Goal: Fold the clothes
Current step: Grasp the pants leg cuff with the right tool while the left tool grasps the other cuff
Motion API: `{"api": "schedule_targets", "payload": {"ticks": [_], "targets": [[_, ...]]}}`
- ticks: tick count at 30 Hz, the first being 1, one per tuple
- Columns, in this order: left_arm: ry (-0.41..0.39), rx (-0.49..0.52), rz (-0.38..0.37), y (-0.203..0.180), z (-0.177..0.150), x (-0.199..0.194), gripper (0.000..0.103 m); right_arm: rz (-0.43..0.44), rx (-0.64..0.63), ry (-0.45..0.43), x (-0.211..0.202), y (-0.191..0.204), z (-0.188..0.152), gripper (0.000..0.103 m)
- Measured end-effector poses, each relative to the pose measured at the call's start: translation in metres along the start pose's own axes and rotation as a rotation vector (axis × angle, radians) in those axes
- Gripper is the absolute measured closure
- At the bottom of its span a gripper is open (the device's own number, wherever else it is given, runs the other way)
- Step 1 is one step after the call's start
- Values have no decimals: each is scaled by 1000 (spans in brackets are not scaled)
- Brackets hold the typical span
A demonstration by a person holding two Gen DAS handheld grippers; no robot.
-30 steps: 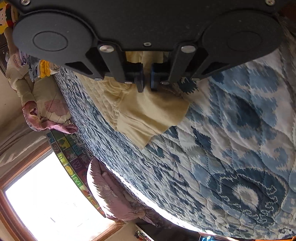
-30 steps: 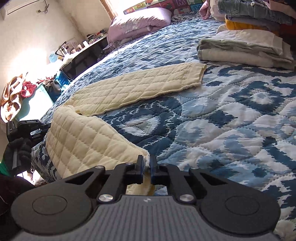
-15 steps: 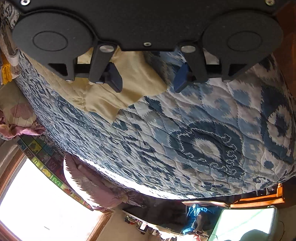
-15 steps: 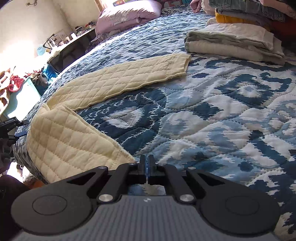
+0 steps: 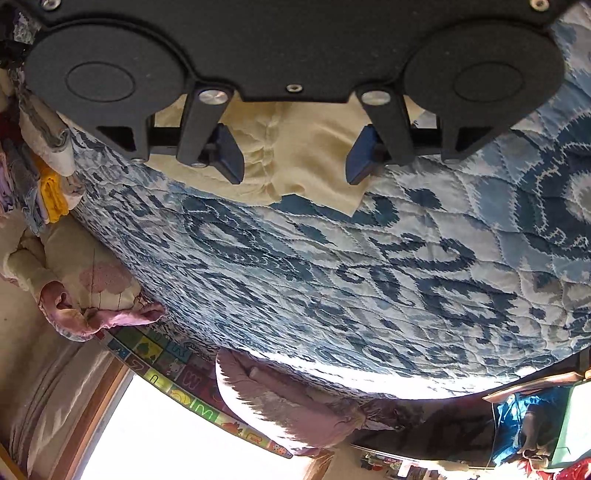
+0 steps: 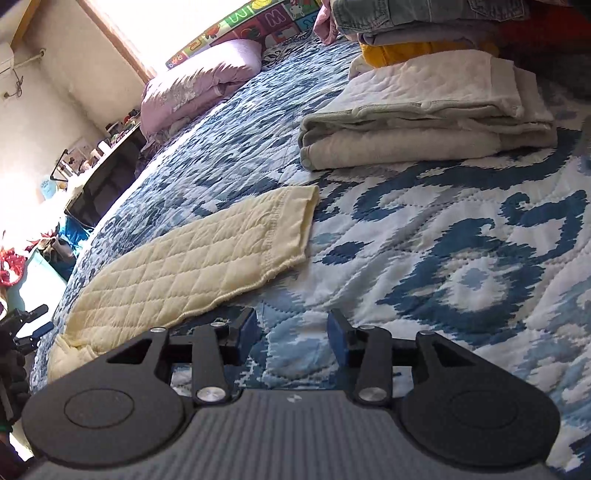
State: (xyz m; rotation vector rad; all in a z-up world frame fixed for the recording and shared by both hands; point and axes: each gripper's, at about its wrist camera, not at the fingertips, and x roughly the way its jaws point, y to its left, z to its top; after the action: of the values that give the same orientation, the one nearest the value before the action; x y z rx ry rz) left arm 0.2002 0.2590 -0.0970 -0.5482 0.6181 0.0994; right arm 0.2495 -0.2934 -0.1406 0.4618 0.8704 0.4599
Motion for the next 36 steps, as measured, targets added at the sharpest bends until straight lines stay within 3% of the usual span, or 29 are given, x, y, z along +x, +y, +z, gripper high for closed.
{"api": "schedule_targets", "payload": {"ticks": [6,10,12,13,14,15,17,18,22,26,30,33,35,36], "targets": [[94,60,19,10,20,51,42,65,185,-67,36,-19,26,50],[138,146,15,7,26,75,42,68,176,-96,57,-15,35,49],[142,209,-3,-2,23,78,54,79,148,-96,64,-10,37,48],[142,235,-12,-6,21,78,71,84,132,-93,67,-6,38,48],[140,257,-21,-9,20,79,80,93,121,-90,71,-3,39,50],[133,272,-29,-11,19,78,83,106,108,-81,74,0,40,53],[97,283,-22,-13,22,76,89,106,69,-67,80,8,40,91],[62,279,-18,-12,25,72,90,93,47,-70,81,13,40,91],[-105,208,-59,-9,39,52,90,77,-28,-135,74,36,55,92],[-235,151,-24,-6,52,40,90,89,-104,-192,72,67,90,93],[-226,46,35,9,65,51,87,115,-155,-262,76,102,142,93],[-149,72,204,12,64,71,56,35,-182,-242,102,123,171,91],[-109,87,236,16,63,77,53,-50,-140,-138,132,123,183,72],[-107,84,231,18,63,76,53,-61,-119,-118,137,121,183,71]]}}
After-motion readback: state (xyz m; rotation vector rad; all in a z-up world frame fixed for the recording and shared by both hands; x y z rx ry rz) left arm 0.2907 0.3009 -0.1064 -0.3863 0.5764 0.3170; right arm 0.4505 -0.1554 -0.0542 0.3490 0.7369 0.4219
